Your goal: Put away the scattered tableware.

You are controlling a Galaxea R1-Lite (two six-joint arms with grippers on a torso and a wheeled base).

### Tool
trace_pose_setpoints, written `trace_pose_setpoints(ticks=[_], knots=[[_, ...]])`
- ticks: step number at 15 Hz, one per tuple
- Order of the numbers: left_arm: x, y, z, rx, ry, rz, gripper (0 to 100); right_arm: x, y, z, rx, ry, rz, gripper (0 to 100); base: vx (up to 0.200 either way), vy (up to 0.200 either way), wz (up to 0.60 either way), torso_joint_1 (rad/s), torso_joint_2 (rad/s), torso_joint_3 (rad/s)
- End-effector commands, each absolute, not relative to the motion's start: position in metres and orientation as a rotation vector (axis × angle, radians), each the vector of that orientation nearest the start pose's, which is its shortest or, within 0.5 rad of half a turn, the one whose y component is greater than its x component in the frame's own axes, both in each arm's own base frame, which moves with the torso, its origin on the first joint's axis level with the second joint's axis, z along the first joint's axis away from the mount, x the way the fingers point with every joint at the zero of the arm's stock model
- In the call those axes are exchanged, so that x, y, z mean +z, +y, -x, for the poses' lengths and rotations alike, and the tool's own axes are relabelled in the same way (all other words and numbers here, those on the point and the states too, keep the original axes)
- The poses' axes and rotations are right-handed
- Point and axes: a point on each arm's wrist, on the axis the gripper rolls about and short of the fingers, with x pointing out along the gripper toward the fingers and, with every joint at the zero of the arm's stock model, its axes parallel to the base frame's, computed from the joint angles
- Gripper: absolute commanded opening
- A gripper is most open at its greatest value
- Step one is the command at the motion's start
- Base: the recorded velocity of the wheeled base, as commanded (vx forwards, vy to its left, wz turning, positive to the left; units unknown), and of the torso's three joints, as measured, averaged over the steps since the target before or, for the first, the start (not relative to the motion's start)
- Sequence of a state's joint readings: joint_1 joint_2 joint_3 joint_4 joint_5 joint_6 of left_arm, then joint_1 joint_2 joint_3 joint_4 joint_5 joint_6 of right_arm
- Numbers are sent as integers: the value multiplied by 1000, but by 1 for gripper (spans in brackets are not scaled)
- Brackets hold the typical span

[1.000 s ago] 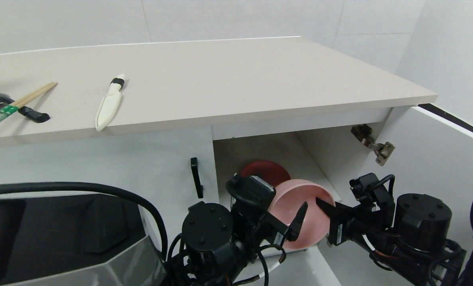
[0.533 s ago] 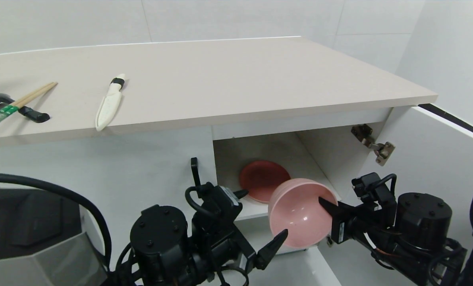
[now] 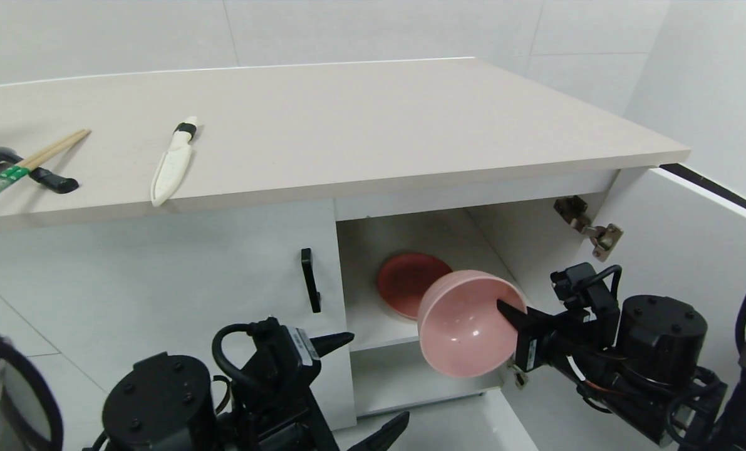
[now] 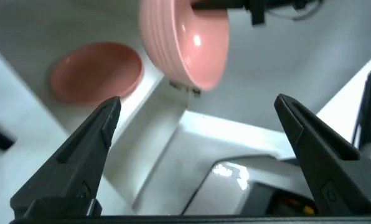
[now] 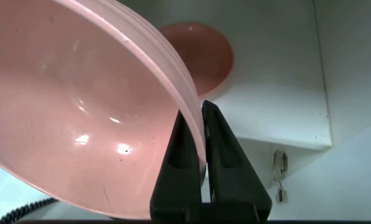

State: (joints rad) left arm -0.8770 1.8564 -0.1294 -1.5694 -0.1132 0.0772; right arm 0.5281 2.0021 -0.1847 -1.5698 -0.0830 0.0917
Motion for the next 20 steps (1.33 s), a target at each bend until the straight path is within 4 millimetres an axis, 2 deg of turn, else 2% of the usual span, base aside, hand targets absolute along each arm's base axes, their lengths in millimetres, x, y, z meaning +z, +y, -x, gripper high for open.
trace_pose_setpoints(ticks=[1, 5, 8, 13, 20], knots=[[95, -162, -131, -994, 104, -128, 100, 53, 131, -228, 432, 268, -12, 0, 0, 0, 0, 0, 0, 0], [99, -149, -123, -978, 104, -115, 100, 29, 138, -264, 388, 281, -32, 0, 0, 0, 0, 0, 0, 0], [104, -146, -123, -967, 88, -92, 100, 31, 147, -286, 375, 235, -133, 0, 0, 0, 0, 0, 0, 0], [106, -142, -126, -944, 77, -87, 100, 13, 158, -307, 376, 231, -136, 0, 0, 0, 0, 0, 0, 0], [112, -139, -125, -932, 47, -77, 100, 4, 162, -326, 369, 200, -138, 0, 0, 0, 0, 0, 0, 0]])
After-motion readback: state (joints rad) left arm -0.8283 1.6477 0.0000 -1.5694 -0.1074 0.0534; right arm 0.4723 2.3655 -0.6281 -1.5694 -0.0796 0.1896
